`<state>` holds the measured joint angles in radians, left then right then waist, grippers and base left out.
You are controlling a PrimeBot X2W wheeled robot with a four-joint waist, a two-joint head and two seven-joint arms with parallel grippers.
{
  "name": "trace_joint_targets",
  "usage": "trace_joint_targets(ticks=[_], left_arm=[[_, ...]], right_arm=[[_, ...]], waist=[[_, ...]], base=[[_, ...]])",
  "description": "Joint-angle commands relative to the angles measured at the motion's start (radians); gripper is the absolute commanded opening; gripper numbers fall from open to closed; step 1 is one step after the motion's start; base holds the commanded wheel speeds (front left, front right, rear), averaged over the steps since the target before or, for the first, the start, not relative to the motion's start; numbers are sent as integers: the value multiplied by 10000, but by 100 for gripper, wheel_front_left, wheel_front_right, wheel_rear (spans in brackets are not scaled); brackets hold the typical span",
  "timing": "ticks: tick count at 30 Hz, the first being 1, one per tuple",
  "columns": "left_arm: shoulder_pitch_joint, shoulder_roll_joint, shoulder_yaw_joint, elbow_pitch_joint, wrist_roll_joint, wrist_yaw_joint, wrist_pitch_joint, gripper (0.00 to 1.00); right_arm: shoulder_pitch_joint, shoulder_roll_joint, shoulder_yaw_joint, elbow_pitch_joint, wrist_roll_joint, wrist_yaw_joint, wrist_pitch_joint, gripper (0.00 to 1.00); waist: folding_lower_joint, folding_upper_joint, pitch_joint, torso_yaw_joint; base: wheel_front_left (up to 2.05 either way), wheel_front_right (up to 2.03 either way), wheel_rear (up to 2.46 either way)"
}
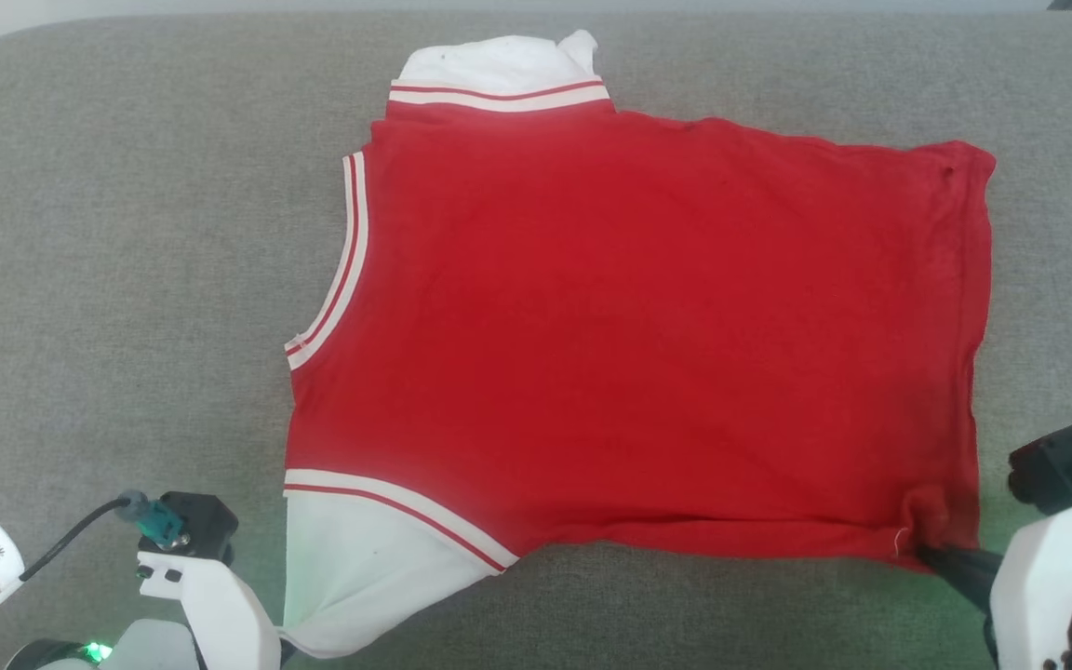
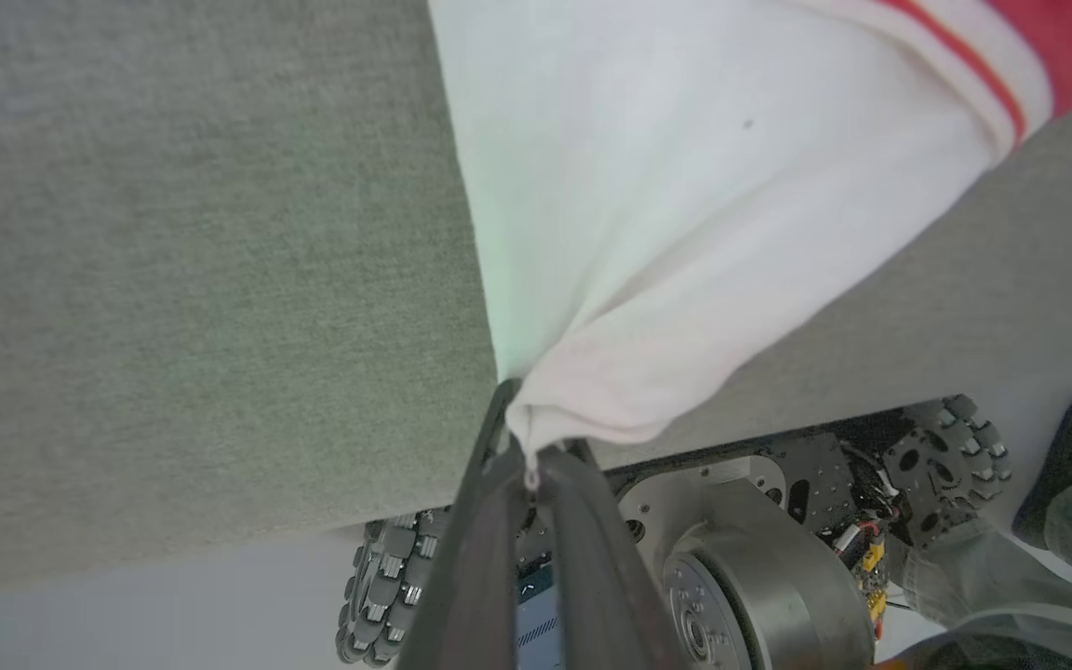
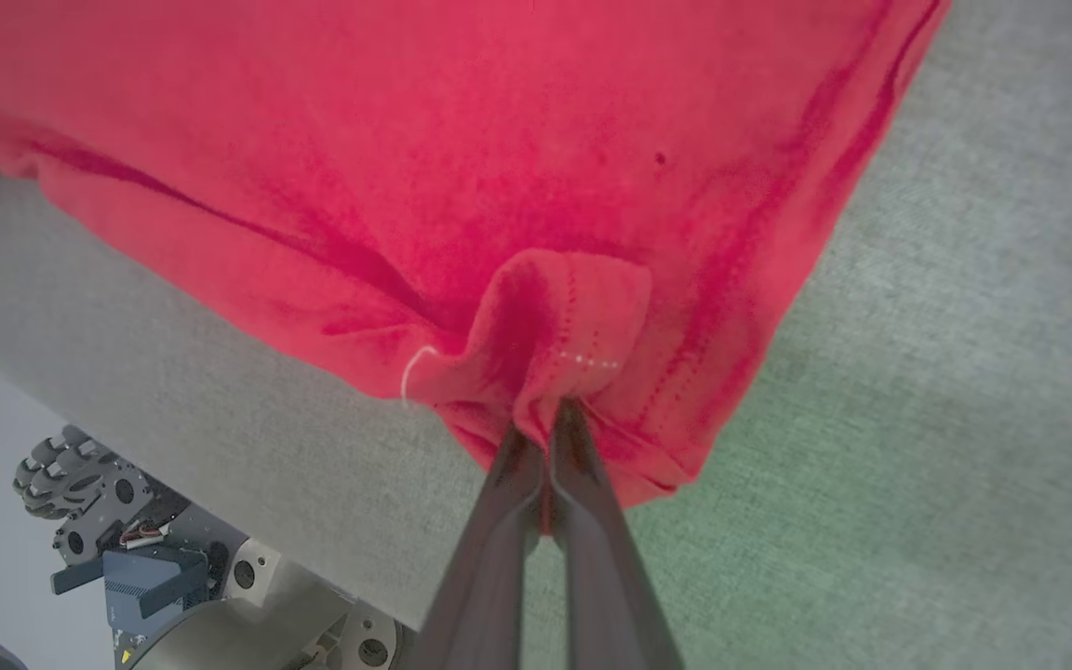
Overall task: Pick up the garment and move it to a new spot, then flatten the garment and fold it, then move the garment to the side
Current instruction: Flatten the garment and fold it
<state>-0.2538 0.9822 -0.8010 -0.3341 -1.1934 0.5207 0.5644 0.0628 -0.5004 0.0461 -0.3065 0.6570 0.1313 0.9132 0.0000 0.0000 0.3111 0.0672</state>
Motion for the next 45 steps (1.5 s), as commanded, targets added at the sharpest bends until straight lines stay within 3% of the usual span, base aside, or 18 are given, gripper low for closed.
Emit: trace_joint_targets(ticks=[1,5,10,16,19,23,24,25,26,34,39,40,43,44,45], left_arm=[[103,50,40,-119,-74,102,26,0],[-213,273,277,-453,224,184,-210,0],[-1096,608,653,-504,953,-16,-489,0],[-2817,397,851,320,1818,-936,-470,0],[-3837,-3,727,1158,2274,-1585,-398,0],[-5198,-953,498,2674,2562,-2488,-296,0],[-5198,-953,498,2674,2562,-2488,-296,0],[-5741,-1420,347,3508,2732,-2942,-375,0],[-5741,-1420,347,3508,2732,-2942,-375,0],[-7188,-3080,-152,7013,2938,-4486,-687,0],[-7593,-3817,-417,8846,2815,-5117,-586,0],[-7626,-3961,-450,9228,2752,-5198,-507,3],[-7732,-4368,-330,10184,2394,-5339,-395,31],[-7796,-4461,-304,10439,2325,-5388,-390,43],[-7885,-4514,-311,10646,2304,-5461,-402,64]], right_arm=[[58,71,-113,-90,-15,-12,49,0],[-262,396,-519,-200,-309,-12,-290,0],[-1037,723,-692,53,-819,-12,-947,0],[-2301,867,-454,798,-1259,-14,-1523,0],[-2998,839,-224,1384,-1463,-14,-1864,0],[-3933,692,110,2323,-1568,-14,-2188,0],[-3933,692,110,2323,-1568,-14,-2188,0],[-4395,664,339,2772,-1596,-14,-2364,0],[-4395,664,339,2772,-1596,-14,-2364,0],[-5924,706,1207,4748,-1692,-15,-2822,0],[-6447,874,1810,5813,-1551,-15,-2852,0],[-6534,877,1949,5967,-1504,-14,-2817,0],[-6715,880,2146,6357,-1373,-14,-2923,0],[-6755,832,2203,6492,-1378,-15,-2865,18],[-6763,777,2317,6550,-1367,-15,-2805,42]], waist=[[0,0,5,-37],[0,0,-23,-141],[0,0,-74,-264],[0,0,-17,-319],[0,0,81,-323],[0,0,321,-319],[0,0,321,-319],[0,0,473,-326],[0,0,473,-326],[0,0,1162,-482],[0,0,1359,-559],[0,0,1375,-565],[0,0,1363,-562],[0,0,1339,-558],[0,0,1298,-554]], base=[[0,0,0],[0,0,0],[0,0,0],[0,0,0],[0,0,0],[0,0,0],[0,0,0],[0,0,0],[0,0,0],[0,0,0],[0,0,0],[0,0,0],[0,0,0],[0,0,0],[0,0,0]])
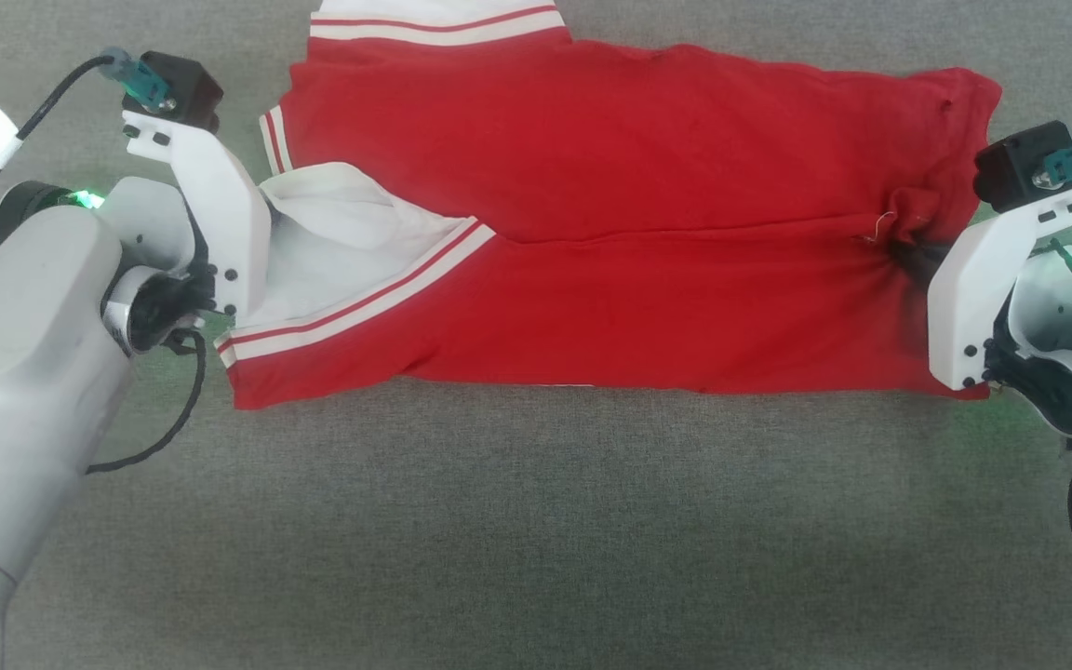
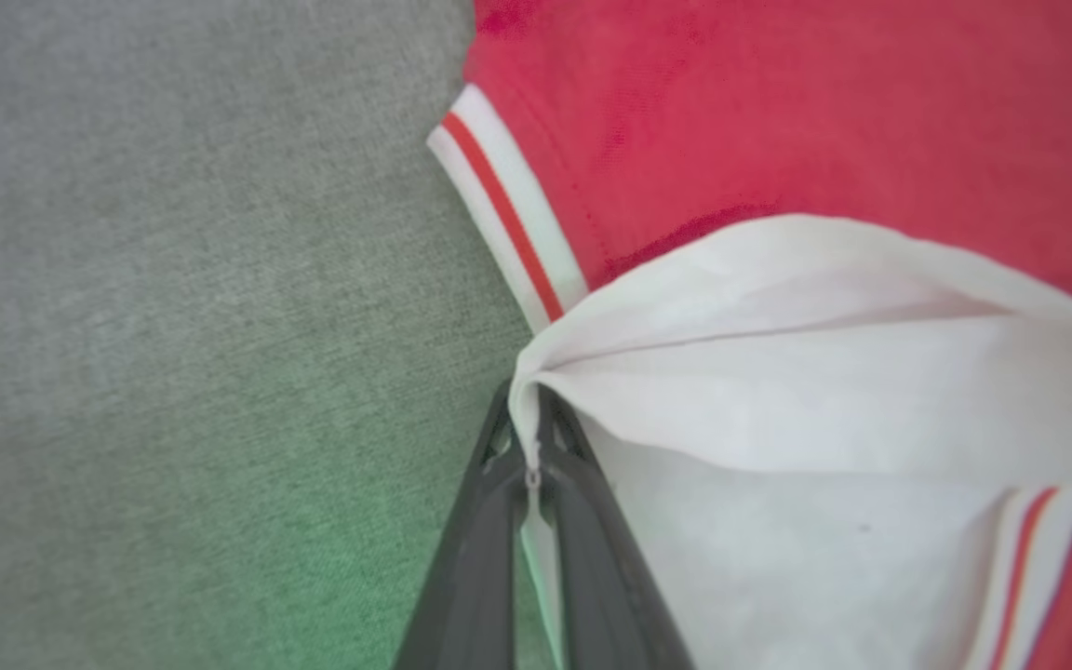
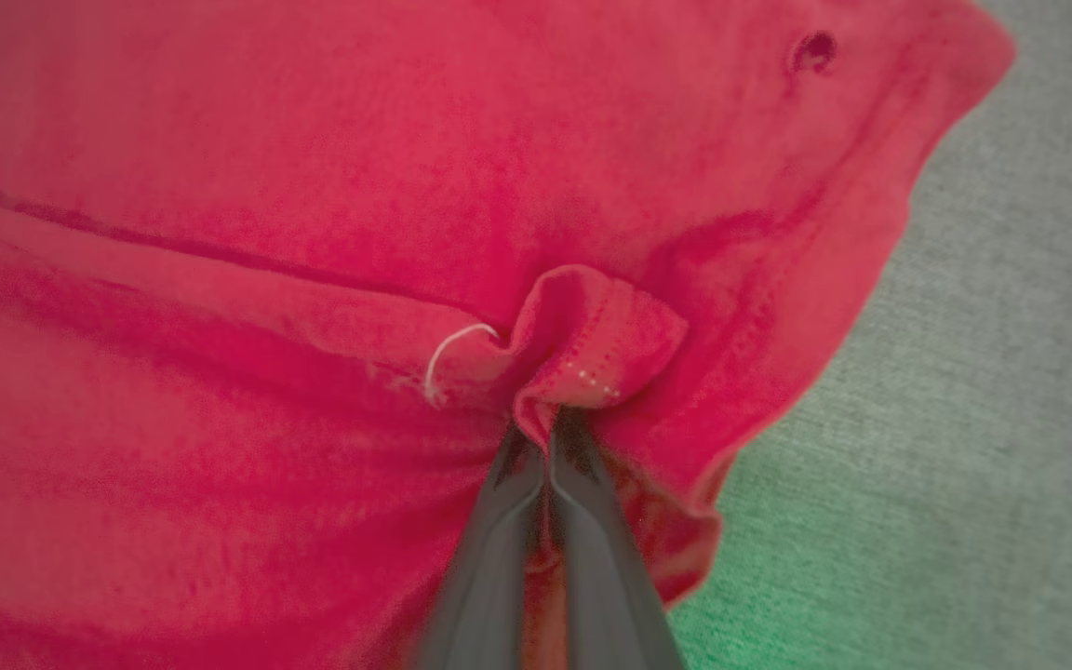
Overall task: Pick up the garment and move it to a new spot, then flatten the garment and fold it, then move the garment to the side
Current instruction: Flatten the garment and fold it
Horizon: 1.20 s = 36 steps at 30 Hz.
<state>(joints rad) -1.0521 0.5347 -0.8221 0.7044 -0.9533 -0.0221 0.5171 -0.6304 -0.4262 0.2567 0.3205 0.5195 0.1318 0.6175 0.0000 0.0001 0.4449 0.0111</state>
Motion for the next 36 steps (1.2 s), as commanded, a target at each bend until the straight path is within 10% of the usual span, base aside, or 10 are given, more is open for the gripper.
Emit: trace_joint_targets(ticks=[1,14,36], left_arm=[[14,-88,-35,415,-167,-91,-6,93],[404,438,564,-141,-823,56,60,100],[4525,2877,757,-5499,-1573,3478,824,100]], right_arm=[[148,22,244,283,89,-21,94,90],[560,-190,-1092,-837,-441,-20,-1535,100],[2942,3032,-4536,-4096,-3111,-15,-4159,100]], waist=[[0,-1,-85,14],[0,-1,-1086,325],[0,-1,-1438,-828]], base=[[0,0,0],[0,0,0],[0,0,0]])
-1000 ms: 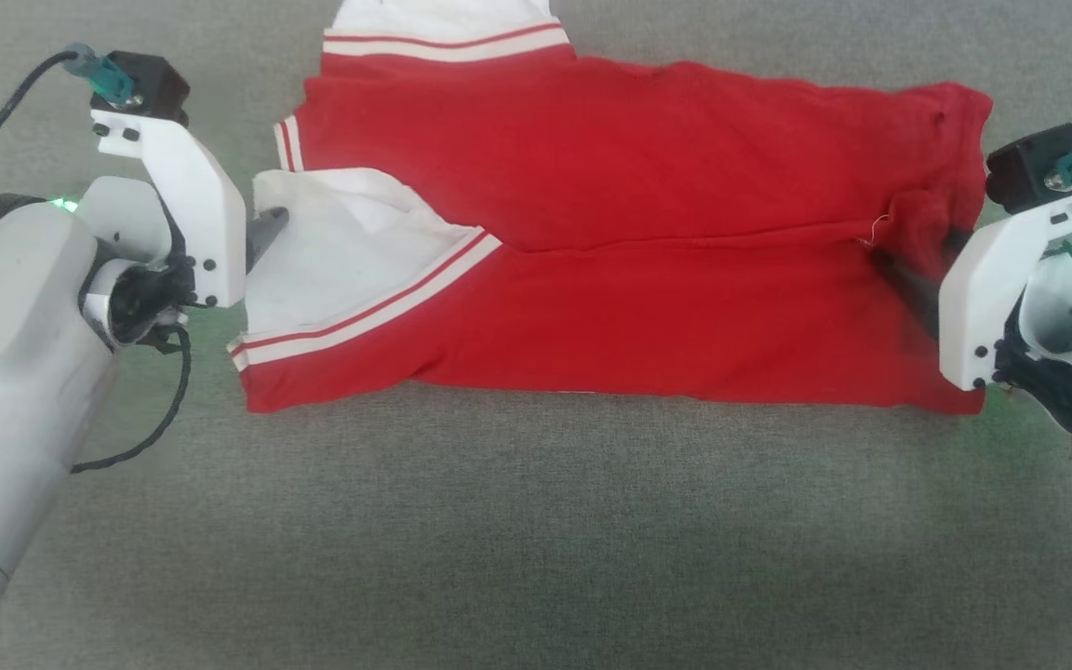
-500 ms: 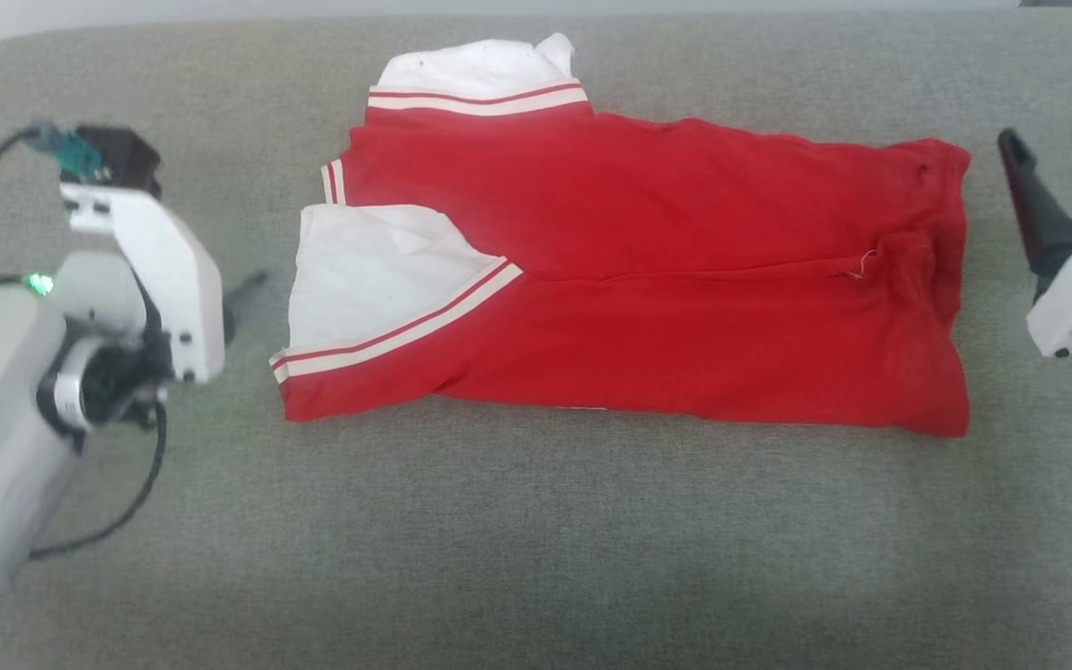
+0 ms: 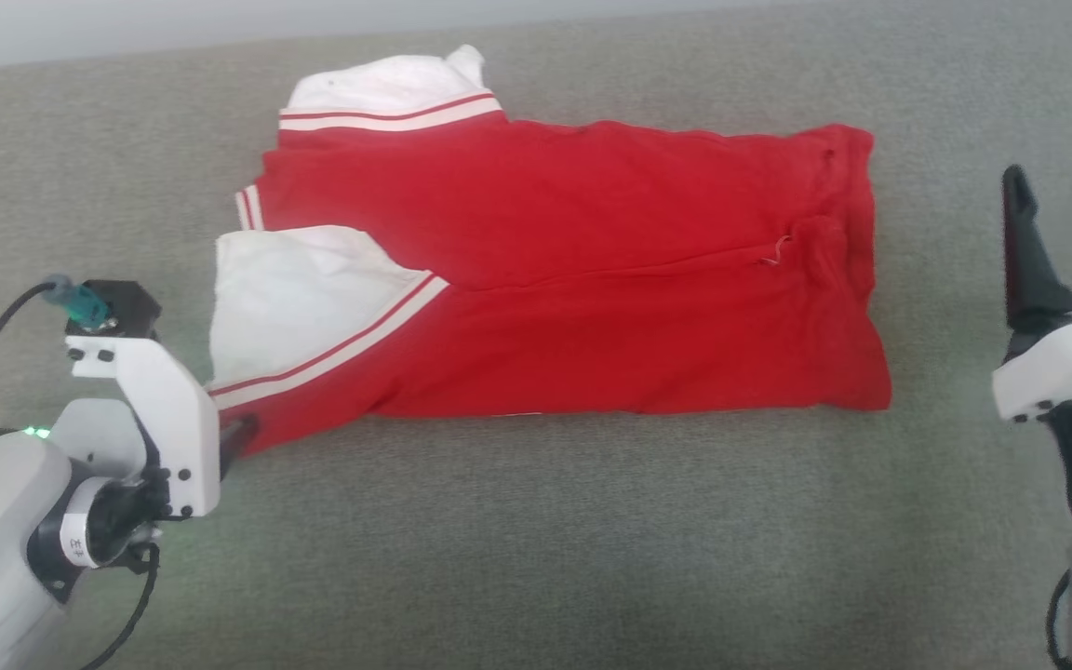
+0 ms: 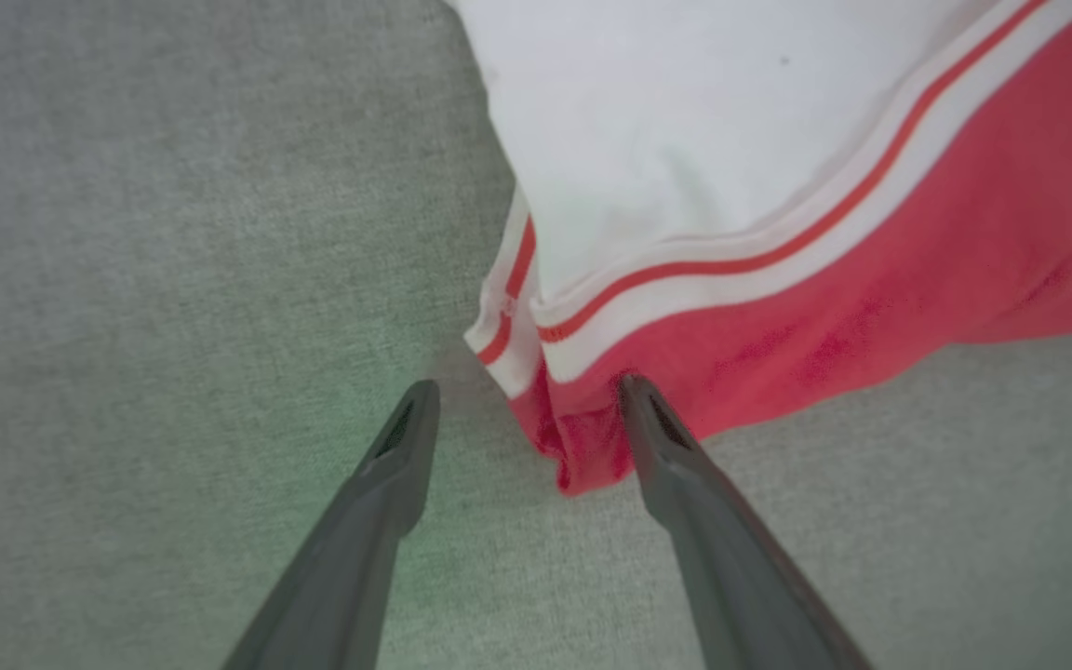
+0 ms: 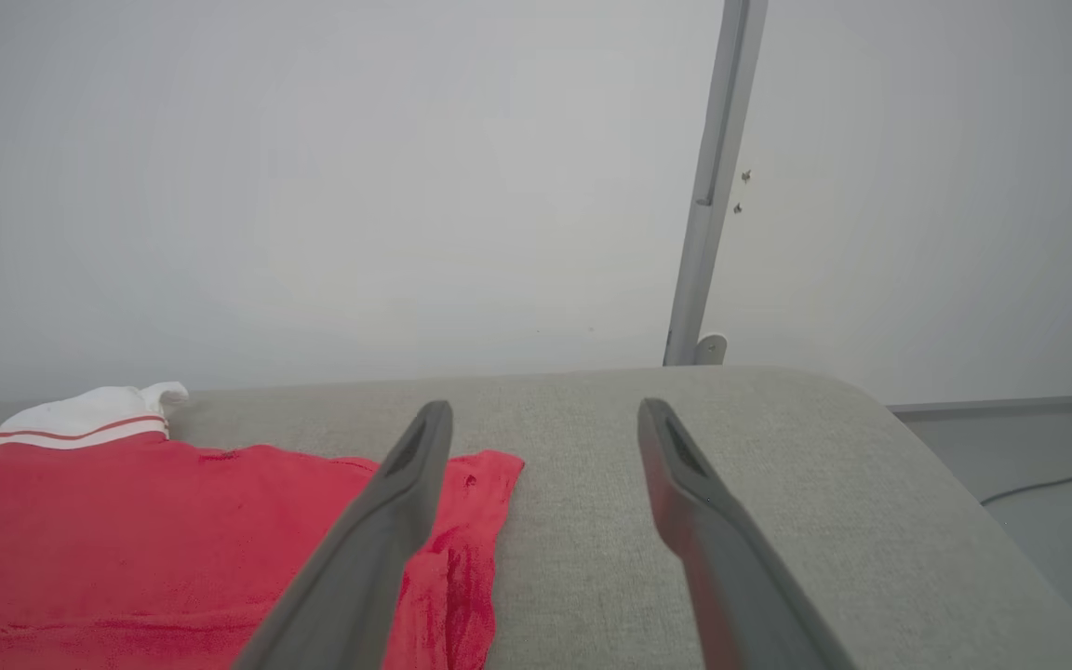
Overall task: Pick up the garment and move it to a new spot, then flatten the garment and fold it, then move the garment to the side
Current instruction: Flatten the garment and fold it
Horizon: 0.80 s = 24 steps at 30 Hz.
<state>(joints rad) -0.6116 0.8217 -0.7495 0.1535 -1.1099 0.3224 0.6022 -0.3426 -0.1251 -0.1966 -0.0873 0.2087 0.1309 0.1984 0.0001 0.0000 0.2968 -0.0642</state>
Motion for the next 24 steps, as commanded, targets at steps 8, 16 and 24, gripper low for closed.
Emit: trace_joint_targets(ticks=[8,16,24], left_arm=[[200,-511,-122,1369,-171,-14,-44,100],[-24,-958,-399,1987,-198,-648,70,0],[-349,-1377,-415,2033,-143,-1054,-191,0]], right_arm=[[421,311,308,-129,76,-7,415,100],[808,349,624,106,683,-10,2094,100],[799,129,661,499,814,-4,4344,100]], waist=[[-1,0,253,-505],[-1,0,306,-462],[-1,0,389,102]], base=[[0,0,0],[0,0,0],[0,0,0]])
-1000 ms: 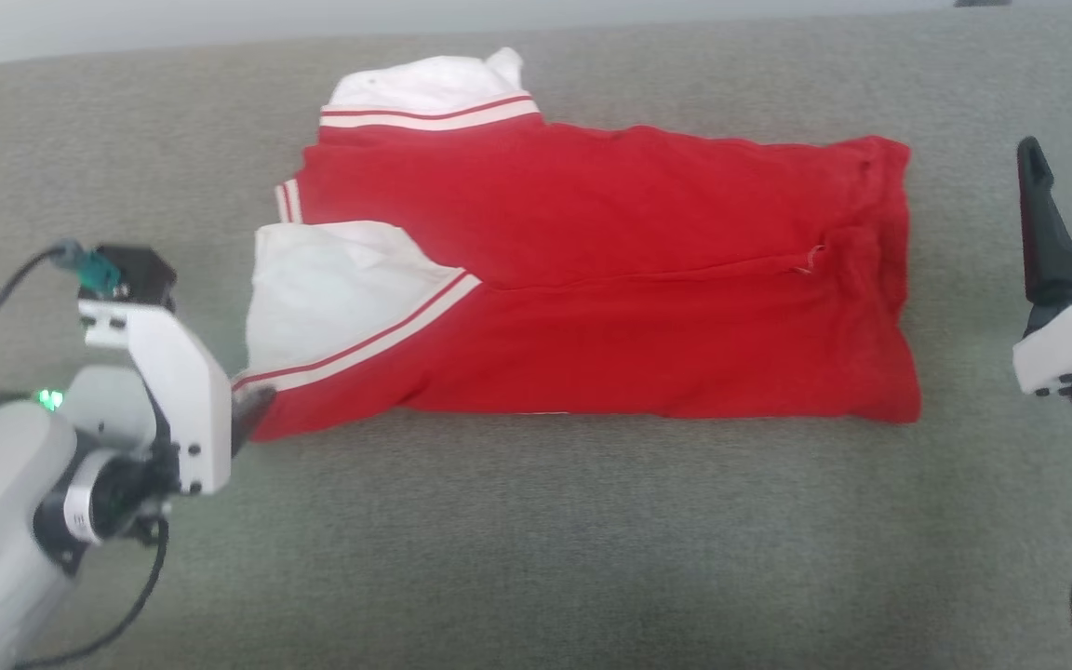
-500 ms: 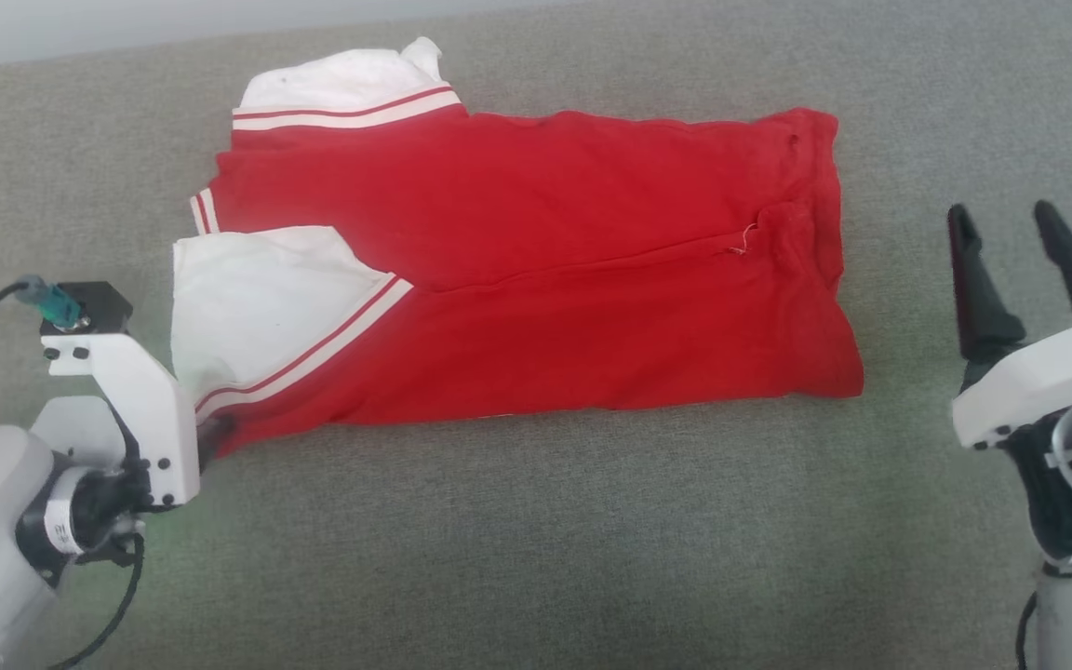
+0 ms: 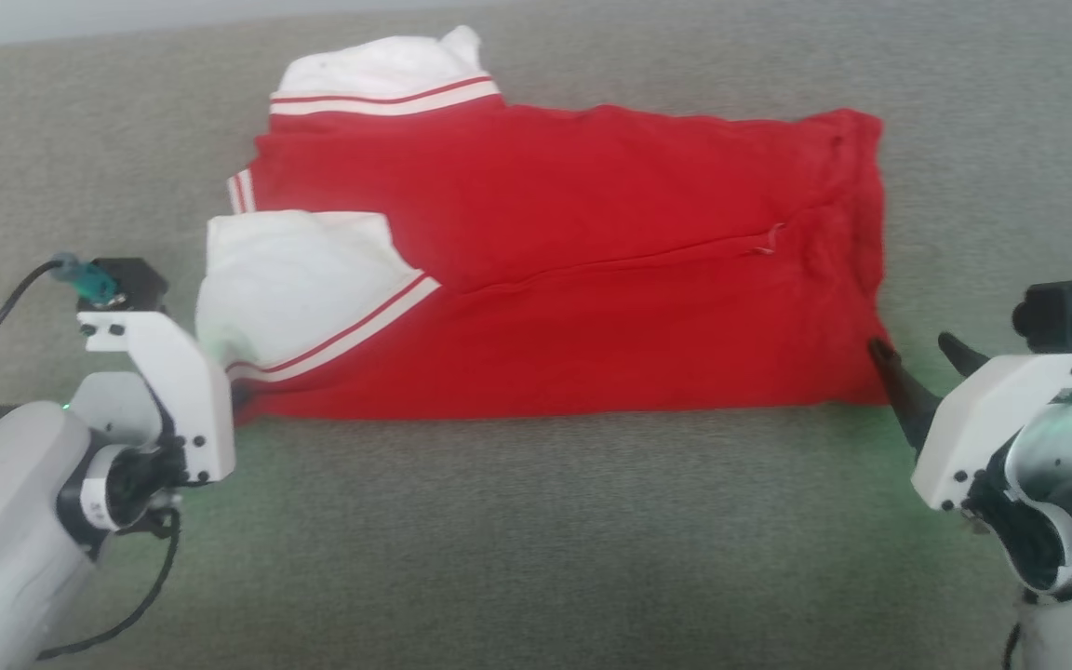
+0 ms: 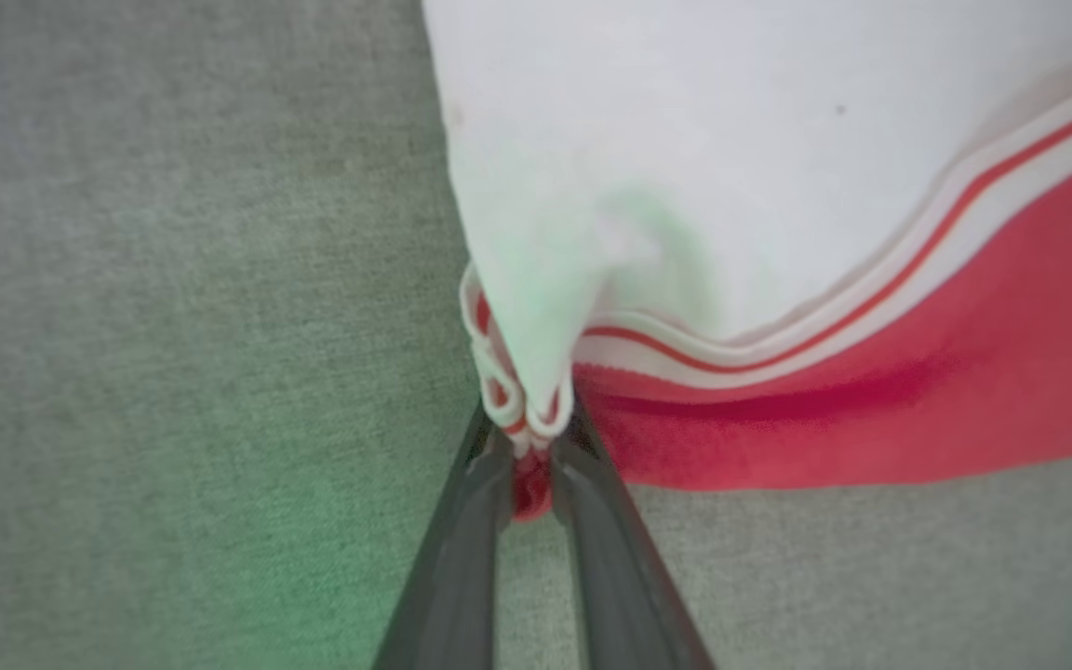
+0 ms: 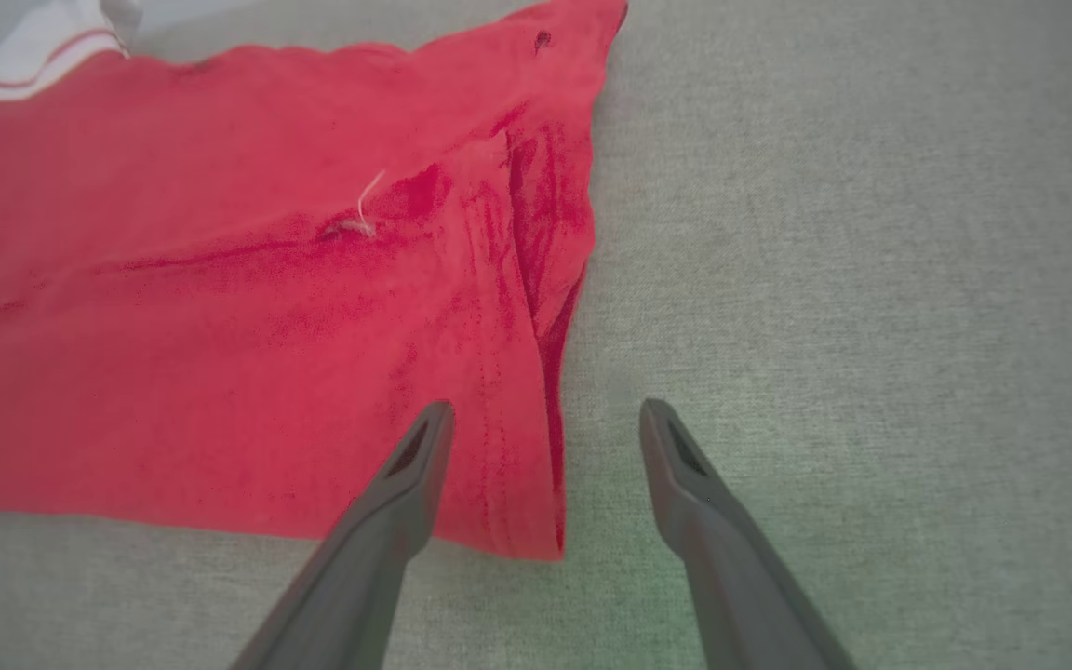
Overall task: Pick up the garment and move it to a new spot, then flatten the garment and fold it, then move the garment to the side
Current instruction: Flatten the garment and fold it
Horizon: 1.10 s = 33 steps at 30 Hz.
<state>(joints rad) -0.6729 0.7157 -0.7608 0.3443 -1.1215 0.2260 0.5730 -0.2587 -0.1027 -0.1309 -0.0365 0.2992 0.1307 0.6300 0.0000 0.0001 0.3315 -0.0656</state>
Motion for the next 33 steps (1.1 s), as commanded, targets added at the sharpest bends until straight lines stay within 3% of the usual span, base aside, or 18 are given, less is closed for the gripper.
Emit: trace_joint_targets(ticks=[1,10,11,12,18,25,29,33], left_arm=[[227,-379,-318,122,18,-125,58,0],[-168,-842,-336,188,113,-367,-252,0],[-184,-888,-348,217,123,-391,-283,0],[-201,-929,-355,252,138,-415,-304,0],[-249,-1056,-376,544,154,-602,-487,0],[-160,-643,-229,342,-34,-611,-265,0],[-21,-112,-123,-361,-101,-353,6,0],[253,486,-47,-1463,-82,170,266,0]], right_arm=[[-108,-153,-11,98,-130,-4,234,100],[-793,-279,227,1611,-299,-2,1573,100],[-867,-304,327,1854,-266,-1,1716,45],[-910,-380,371,2121,-308,-1,1862,0],[-1160,-600,616,3239,52,-5,2489,0],[-1391,-1353,937,2777,811,-10,2978,0],[-1237,-1912,1049,2053,1373,-8,3565,0],[-1001,-2338,986,1124,1794,-8,4189,0]], waist=[[0,-1,73,198],[0,-1,425,774],[0,-1,464,834],[0,-1,503,894],[0,-1,615,1105],[0,-1,396,1152],[0,-1,178,1190],[0,-1,-17,1241]], base=[[0,0,0],[0,0,0],[0,0,0],[0,0,0],[0,0,0],[0,0,0],[0,0,0],[0,0,0]])
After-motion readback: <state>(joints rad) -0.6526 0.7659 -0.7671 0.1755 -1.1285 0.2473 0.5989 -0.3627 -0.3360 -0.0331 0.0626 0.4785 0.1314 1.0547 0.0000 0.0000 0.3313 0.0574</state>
